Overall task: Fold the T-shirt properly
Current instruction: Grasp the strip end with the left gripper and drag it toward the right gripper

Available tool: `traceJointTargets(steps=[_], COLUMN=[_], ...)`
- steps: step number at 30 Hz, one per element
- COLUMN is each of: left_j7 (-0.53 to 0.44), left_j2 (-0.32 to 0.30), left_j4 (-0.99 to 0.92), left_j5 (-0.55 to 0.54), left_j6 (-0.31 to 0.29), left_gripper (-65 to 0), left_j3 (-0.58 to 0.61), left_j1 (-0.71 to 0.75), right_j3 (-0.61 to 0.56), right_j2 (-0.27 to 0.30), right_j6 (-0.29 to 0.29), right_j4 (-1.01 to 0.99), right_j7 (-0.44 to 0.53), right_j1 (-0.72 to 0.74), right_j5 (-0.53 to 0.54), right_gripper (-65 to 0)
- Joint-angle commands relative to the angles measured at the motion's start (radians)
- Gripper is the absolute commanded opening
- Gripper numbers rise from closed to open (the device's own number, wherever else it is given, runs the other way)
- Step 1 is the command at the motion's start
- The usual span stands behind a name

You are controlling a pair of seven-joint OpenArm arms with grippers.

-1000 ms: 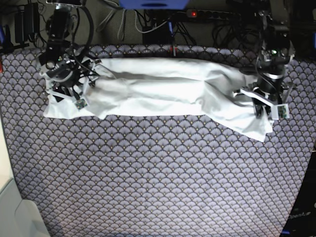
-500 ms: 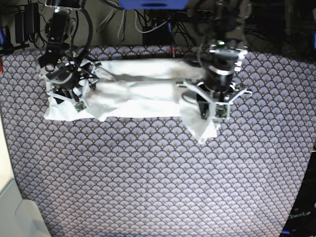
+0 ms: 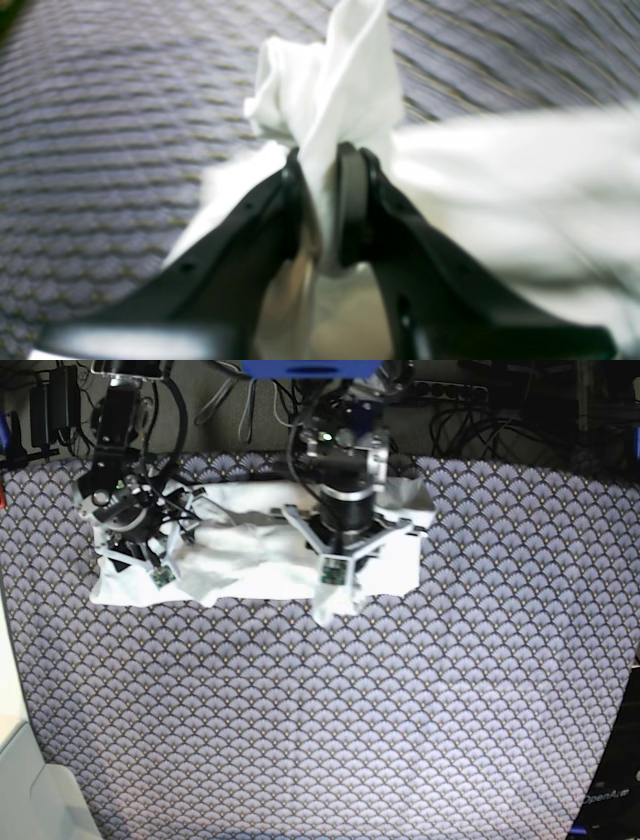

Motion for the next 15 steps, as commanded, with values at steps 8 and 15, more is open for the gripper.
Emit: traceJointTargets(steps=[8, 15], left_j7=[0.061, 0.118], left_j2=[0.010, 0.007], left_j4=[0.020, 0.020], left_j5=[-0.230, -0.429], left_j6=[0.005, 0.004], left_gripper=[-64.0, -50.8], left_j3=[0.040, 0.040], left_j1=[-0.054, -0.083], right_j3=[-0.006, -0.008], right_j2=[0.005, 0.005], right_j6=[0.000, 0.000], right_j4=[-0.010, -0.011], right_j7=[-0.023, -0.023], right_j1=[-0.003, -0.003], right_j5=[-0.012, -0.012], right_gripper=[-23.7, -23.7])
